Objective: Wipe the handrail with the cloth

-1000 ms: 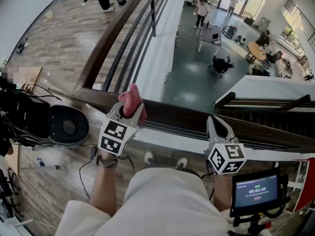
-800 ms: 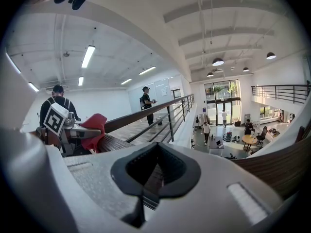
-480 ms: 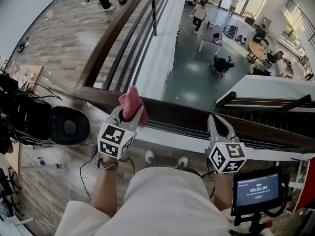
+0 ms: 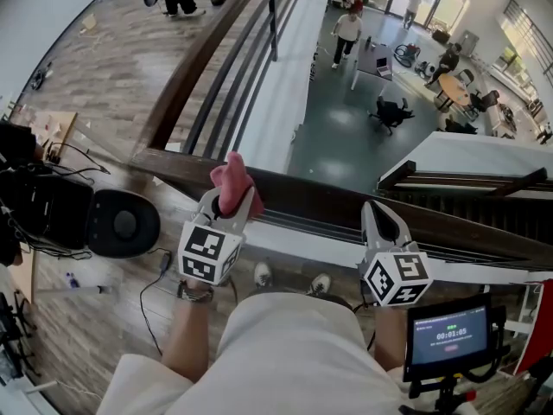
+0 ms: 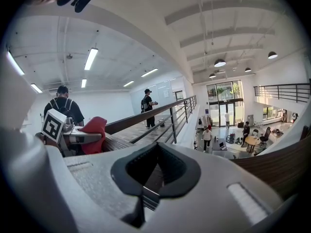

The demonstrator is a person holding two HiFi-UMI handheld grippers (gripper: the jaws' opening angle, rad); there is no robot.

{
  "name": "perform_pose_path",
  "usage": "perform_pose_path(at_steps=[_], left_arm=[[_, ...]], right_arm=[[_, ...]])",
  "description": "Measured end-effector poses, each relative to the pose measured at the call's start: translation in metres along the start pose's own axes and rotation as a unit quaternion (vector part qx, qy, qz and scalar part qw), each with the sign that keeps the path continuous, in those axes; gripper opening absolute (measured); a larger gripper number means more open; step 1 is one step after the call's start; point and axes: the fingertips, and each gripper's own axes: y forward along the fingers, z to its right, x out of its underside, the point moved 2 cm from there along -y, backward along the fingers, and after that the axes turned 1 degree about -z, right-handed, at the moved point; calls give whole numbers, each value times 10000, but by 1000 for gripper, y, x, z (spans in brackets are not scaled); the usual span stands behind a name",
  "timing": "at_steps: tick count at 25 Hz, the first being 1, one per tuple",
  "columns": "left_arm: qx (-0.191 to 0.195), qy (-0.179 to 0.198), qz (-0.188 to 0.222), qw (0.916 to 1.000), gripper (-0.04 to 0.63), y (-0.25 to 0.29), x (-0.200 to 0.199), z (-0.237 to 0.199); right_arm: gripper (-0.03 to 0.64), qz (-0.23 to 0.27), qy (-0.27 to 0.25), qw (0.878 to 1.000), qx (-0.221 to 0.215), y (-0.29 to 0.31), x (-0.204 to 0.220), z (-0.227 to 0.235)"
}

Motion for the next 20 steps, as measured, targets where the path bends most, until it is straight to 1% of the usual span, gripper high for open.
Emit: perform_pose_path(at_steps=[3,7,11,20], left_arm=[[-74,120,60,9999,34,-1,2,5],[-61,177,64,9998,34,-4,8,15],[-162,382,151,9990,34,-4,9,16],[-171,418,144,9989,34,1,8,23]], right_arm=[[3,1,7,10000,8,0,1,2],[3,8,39,10000,50,-4,3,5],[3,-17,43,10000,36,-2,3,3],[3,-49,16,10000,-10,0,4,1]])
